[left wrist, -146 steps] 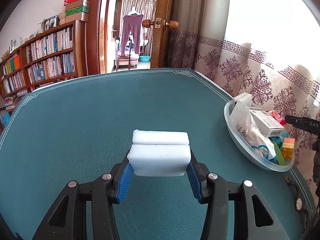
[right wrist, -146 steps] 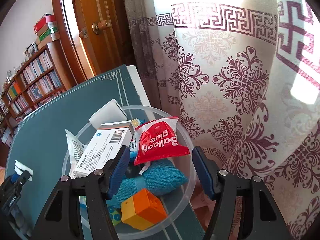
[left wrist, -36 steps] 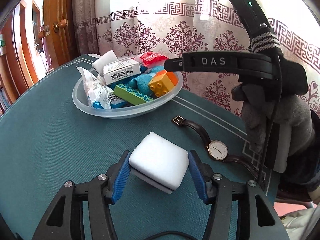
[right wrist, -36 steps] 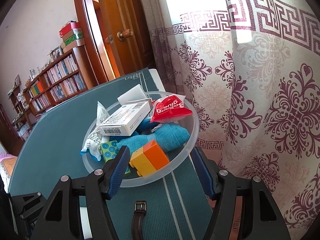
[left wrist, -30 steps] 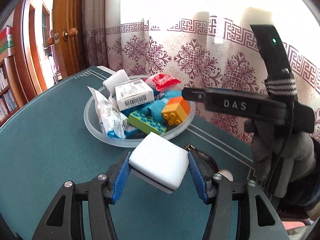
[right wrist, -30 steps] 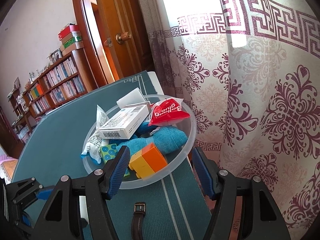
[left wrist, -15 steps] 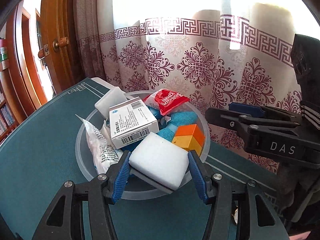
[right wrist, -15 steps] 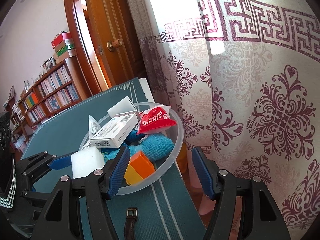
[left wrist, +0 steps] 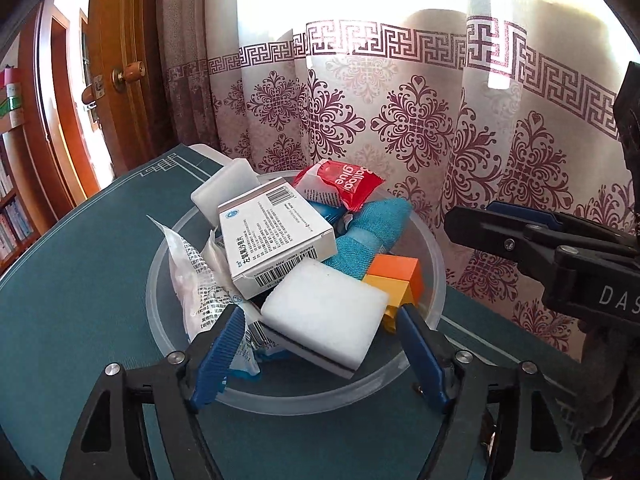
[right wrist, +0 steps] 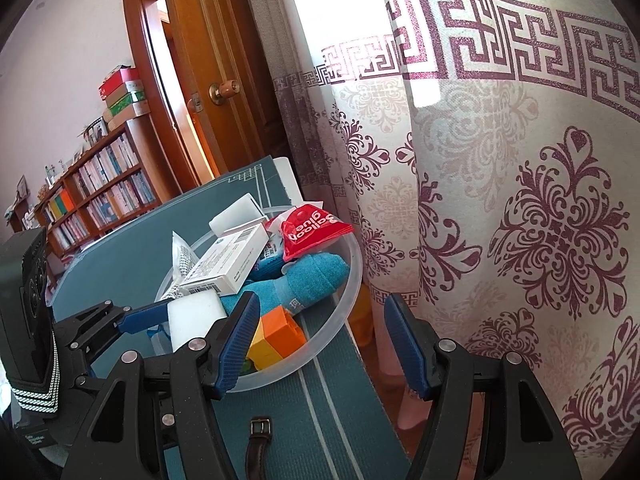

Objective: Organize objects

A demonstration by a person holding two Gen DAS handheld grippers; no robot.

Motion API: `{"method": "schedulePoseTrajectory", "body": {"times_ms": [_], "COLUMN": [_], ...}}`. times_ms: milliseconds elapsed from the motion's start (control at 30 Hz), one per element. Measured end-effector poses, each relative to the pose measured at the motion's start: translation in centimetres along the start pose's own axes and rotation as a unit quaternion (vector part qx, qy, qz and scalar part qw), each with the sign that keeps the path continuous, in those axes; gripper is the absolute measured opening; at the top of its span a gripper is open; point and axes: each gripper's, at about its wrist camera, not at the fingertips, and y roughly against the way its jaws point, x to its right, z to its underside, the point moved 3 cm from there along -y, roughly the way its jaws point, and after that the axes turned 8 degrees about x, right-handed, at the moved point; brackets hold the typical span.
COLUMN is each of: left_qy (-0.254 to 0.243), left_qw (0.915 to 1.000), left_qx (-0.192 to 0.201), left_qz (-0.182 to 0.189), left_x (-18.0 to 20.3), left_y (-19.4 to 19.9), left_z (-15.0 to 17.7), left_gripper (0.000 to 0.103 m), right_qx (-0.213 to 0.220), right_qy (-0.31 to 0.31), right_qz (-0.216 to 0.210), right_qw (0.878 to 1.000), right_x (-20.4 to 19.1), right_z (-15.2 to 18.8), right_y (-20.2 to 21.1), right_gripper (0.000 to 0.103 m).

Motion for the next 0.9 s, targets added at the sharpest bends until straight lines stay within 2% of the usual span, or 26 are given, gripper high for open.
{"method": "schedulePoseTrajectory", "body": {"times_ms": [300,433,500,600,900], "left_qy": [0.017,0.022,0.025,0.039,0.06], "left_qw": [0.9995,0.9983,0.9962,0.9924,0.9849], "left_qx": [0.021,0.022,0.016,0.018,0.027], "left_qz": [-0.016,-0.05,-0.082,-0.116,-0.16], "left_x": [-0.5,-1.0,-1.4,-2.3,-3.2], "left_y": [2.7,3.9,4.2,5.0,6.7], "left_z": [0.3,0.4,0.5,0.7,0.7], "left_gripper": [0.09,0.091,0.096,0.099,0.102], "right_qx": [-0.002,-0.005,-0.011,-0.023,-0.04], "right_qy": [0.001,0.003,0.008,0.015,0.034], "right_qz": [-0.004,-0.012,-0.02,-0.028,-0.034], "right_qw": [1.0,1.0,1.0,0.999,0.998], "right_x": [-0.5,-0.8,-1.1,-1.2,-1.5], "right_z": [0.2,0.2,0.4,0.9,2.1], "right_y": [0.2,0.2,0.2,0.2,0.5], "right_gripper": [0.066,0.066,0.067,0.075,0.079]}}
